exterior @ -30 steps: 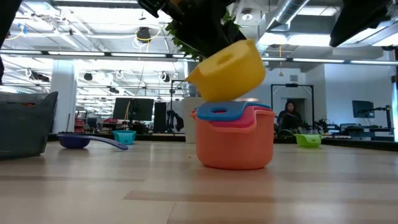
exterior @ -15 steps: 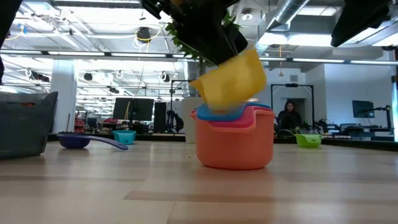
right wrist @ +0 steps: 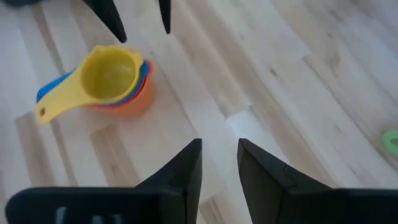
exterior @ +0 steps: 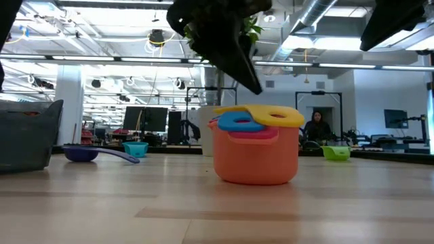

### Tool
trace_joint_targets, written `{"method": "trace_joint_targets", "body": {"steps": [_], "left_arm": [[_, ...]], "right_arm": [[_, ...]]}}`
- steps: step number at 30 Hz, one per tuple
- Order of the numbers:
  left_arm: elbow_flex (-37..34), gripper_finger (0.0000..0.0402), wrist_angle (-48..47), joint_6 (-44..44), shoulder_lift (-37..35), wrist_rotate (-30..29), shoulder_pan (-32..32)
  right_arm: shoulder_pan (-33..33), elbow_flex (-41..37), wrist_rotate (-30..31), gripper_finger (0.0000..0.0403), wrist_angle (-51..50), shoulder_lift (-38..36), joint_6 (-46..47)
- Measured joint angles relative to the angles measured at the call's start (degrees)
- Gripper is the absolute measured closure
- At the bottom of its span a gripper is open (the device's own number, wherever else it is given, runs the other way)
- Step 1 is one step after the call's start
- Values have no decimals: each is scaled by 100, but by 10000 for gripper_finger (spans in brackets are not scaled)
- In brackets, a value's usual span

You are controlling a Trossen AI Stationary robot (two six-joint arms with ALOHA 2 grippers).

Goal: Nest measuring cups in basket
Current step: Stack the yellow measuring cup on top of the blue measuring cup

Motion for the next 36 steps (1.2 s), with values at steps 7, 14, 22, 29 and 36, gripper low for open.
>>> {"method": "trace_joint_targets", "body": {"steps": [7,14,22,29,36], "left_arm": [[8,217,-1151,-1187,-181,-45,-264],[-510,256,-909,-1830,-108,111,-1165],[-1196,301,1604,-1906,-103,-392,-1781],[-1235,326,1603,-2093,-15,-407,-1806],[-1222,341,2148,-1950,251,-139,-1727]], "right_arm": [[-173,-977,-428,307,2303,3,-146],[-207,-1818,-733,366,4854,322,-486],[-179,-1810,-1055,392,7102,1701,-560],[-157,-1501,-1405,394,7284,2314,-331],[-174,-1248,-1684,392,7542,2861,-206]]}}
